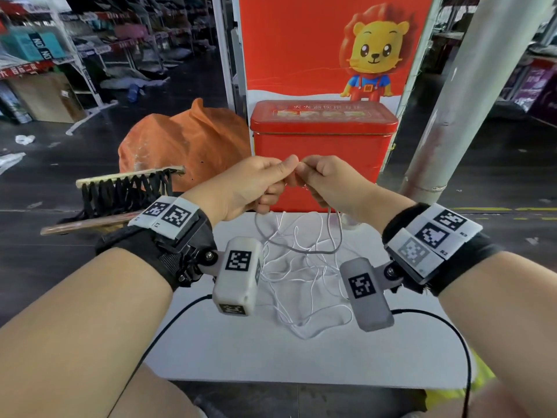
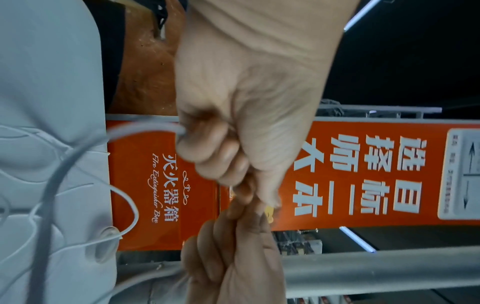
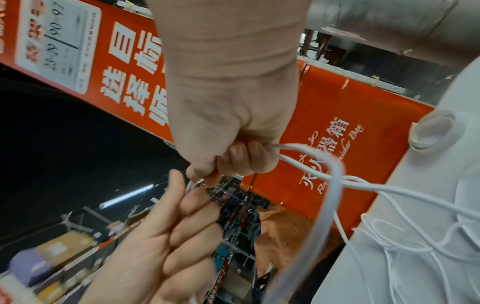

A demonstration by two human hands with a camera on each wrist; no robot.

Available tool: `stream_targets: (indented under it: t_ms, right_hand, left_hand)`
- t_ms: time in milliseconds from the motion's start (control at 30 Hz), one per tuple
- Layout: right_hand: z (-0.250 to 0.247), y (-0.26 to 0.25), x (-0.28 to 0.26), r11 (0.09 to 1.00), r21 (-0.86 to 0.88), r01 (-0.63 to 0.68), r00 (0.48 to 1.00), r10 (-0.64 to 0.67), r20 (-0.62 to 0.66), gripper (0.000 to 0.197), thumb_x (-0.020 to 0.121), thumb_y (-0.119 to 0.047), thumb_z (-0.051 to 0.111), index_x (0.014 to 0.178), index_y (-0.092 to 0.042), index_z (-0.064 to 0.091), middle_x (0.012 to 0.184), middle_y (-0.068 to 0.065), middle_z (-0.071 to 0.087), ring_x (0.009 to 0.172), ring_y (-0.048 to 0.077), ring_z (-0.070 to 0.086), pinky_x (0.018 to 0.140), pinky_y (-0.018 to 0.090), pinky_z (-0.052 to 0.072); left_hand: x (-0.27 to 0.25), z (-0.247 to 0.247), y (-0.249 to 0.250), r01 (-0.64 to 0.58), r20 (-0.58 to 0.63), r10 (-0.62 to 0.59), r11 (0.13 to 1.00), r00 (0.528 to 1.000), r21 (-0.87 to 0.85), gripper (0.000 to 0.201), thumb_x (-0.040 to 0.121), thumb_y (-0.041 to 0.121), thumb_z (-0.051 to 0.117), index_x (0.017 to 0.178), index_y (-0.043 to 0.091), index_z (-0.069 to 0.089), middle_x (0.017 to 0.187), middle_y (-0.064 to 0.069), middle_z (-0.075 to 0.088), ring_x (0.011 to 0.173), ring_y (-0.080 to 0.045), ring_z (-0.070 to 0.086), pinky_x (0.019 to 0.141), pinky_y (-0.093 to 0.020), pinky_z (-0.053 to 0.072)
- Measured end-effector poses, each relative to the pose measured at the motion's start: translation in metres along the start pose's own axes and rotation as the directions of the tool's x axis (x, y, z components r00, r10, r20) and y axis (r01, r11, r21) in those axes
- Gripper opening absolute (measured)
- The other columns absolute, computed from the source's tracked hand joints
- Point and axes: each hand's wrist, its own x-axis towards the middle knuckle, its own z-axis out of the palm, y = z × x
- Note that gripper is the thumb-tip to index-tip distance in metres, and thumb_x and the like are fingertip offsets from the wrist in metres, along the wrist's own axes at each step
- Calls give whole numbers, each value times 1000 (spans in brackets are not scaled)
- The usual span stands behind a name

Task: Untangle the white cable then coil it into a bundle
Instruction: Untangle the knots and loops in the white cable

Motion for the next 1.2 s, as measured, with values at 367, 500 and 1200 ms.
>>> stream_targets:
  t_ms: [367,500,1200]
  right_hand:
    - [-13,48,-13,951,15,-308,888,282,363,26,84,-36,64,93,-13,55,104,10,71,101,26,65,91,41,49]
    - [-17,53,-10,944,-9,-330,930,326,166,7,87,-9,65,87,-9,59,85,13,71,72,24,68,57,25,53]
    - [2,58,-4,903,215,-372,928,368,61,24,90,-5,58,114,-6,63,100,9,66,92,17,63,83,33,56]
  left_hand:
    - [7,-46,-10,-280,-580,-76,821,811,-498,41,99,31,44,61,22,35,48,8,25,38,-7,19,34,-20,13]
    - [7,-50,-17,-297,-679,-119,835,725,-463,40,99,32,42,61,22,35,46,9,26,38,-7,20,36,-21,14]
    - [9,-34,-19,-164,-392,35,939,919,-302,45,101,35,40,58,24,35,47,9,24,39,-9,18,34,-19,14]
